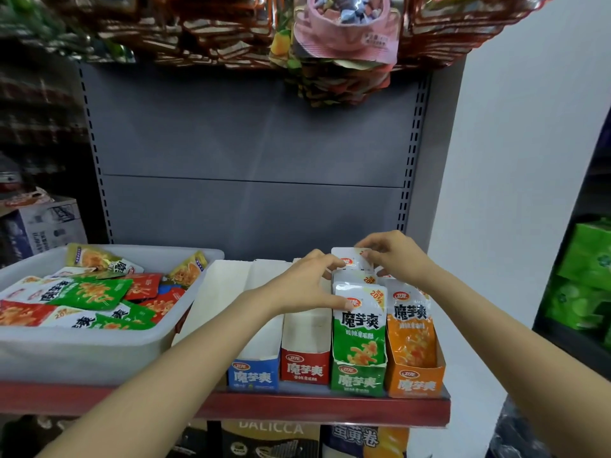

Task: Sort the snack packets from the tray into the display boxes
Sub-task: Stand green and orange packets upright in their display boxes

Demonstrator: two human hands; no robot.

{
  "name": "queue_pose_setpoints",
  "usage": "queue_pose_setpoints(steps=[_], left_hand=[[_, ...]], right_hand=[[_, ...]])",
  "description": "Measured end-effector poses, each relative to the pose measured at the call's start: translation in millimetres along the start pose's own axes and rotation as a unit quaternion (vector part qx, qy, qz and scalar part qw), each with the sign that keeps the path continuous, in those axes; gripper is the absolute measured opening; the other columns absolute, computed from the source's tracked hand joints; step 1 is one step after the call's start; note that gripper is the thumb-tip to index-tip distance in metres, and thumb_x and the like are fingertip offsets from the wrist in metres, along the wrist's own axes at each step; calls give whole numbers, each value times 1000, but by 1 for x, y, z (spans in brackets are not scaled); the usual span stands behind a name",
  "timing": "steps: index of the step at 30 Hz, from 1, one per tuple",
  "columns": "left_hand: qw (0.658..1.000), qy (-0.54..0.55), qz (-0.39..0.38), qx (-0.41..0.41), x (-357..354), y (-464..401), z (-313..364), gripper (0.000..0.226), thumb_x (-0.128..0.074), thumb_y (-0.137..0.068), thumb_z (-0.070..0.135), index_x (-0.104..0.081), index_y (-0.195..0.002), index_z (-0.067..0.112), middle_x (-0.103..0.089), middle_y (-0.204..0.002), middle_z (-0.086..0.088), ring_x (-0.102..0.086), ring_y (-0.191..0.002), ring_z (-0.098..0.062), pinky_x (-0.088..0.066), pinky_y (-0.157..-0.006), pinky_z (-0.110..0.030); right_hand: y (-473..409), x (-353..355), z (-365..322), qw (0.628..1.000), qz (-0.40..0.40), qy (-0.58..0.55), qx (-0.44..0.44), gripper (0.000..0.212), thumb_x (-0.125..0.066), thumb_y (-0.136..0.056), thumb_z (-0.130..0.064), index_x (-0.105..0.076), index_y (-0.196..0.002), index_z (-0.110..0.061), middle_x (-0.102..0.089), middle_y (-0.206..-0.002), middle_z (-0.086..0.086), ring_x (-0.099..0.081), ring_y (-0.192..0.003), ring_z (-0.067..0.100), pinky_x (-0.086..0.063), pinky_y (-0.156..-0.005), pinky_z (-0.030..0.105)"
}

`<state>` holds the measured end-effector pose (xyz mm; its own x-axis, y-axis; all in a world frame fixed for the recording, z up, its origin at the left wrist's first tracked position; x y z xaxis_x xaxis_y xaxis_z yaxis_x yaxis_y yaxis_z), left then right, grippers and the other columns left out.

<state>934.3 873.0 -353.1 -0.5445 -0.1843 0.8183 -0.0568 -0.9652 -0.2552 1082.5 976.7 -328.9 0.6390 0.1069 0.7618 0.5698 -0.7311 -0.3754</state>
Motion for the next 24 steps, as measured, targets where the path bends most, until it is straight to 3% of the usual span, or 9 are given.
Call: queue_pose_setpoints(steps=[3,6,10,13,18,21,24], left_hand=[[1000,6,1,0,1,4,0,73,-74,-75,43,-40,-137,27,-42,-132,5,-47,-118,-9,-44,-99,-28],[1000,15,21,-6,5,12,-4,65,-70,-78,44,-43,-135,28,-44,-132,8,-45,-118,-4,-40,-96,-23],[991,17,129,-20,26,31,-18,38,-63,-87,36,-56,-123,25,-55,-122,9,-51,-111,-3,-39,-91,-16],[977,24,213,3,50,52,-39,22,-60,-90,27,-62,-111,23,-60,-108,11,-56,-98,0,-40,-78,-7],[955,33,286,76,95,100,-93,11,-60,-89,13,-65,-95,21,-67,-89,10,-60,-83,1,-43,-69,-8],[943,18,299,142,124,131,-134,11,-60,-88,10,-63,-93,20,-68,-85,2,-62,-78,-6,-47,-71,-21],[933,-18,285,220,152,157,-182,12,-63,-86,11,-64,-99,11,-67,-91,-5,-63,-89,-21,-46,-79,-28]], right_hand=[[0,-3,-5,998,-5,56,-3,24,-52,-95,-15,-66,-114,-14,-66,-114,3,-60,-97,15,-48,-82,25],[3,-4,-18,992,56,111,22,29,-51,-93,-11,-63,-119,-12,-61,-122,5,-57,-109,19,-42,-91,26],[5,-19,-52,983,94,121,97,28,-50,-92,-11,-64,-116,-16,-56,-118,4,-51,-113,19,-41,-94,30],[2,-45,-87,984,59,93,140,26,-50,-92,-12,-65,-113,-16,-55,-115,2,-55,-107,18,-44,-90,30],[-10,-104,-150,983,0,42,181,25,-51,-91,-14,-66,-111,-15,-58,-109,3,-58,-100,18,-45,-88,29],[-18,-147,-187,982,-41,2,183,22,-54,-90,-14,-68,-107,-11,-61,-107,9,-57,-98,21,-44,-88,31],[-27,-193,-221,975,-95,13,203,21,-57,-87,-13,-67,-103,-4,-65,-103,15,-57,-99,28,-42,-86,38]])
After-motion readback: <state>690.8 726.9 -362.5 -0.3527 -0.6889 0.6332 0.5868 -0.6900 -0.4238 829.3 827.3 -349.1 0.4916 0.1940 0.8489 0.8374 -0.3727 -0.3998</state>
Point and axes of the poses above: each hand's wrist, its own y-axis away from the middle knuckle, its own x-axis out of the back of the hand, z = x × y, the point moved 2 cm from there along -y, towards the middle knuckle
